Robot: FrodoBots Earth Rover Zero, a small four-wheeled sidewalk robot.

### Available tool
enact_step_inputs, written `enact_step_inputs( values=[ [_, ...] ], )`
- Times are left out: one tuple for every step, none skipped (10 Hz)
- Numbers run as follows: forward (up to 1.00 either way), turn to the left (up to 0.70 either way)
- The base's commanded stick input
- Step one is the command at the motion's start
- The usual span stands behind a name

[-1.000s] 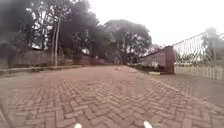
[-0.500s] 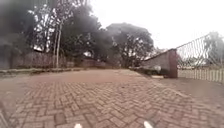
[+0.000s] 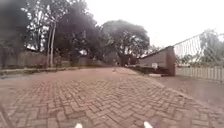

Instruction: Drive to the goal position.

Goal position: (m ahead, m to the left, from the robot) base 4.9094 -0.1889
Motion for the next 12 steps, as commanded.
enact_step_inputs(
  values=[
    [0.50,-0.37],
    [0.50,-0.50],
    [0.50,-0.50],
    [0.50,-0.45],
    [0.50,-0.16],
    [0.50,0.13],
    [0.50,0.04],
    [0.50,0.02],
    [0.50,0.00],
    [0.50,0.00],
    [0.50,0.00],
    [0.50,0.08]
  ],
)
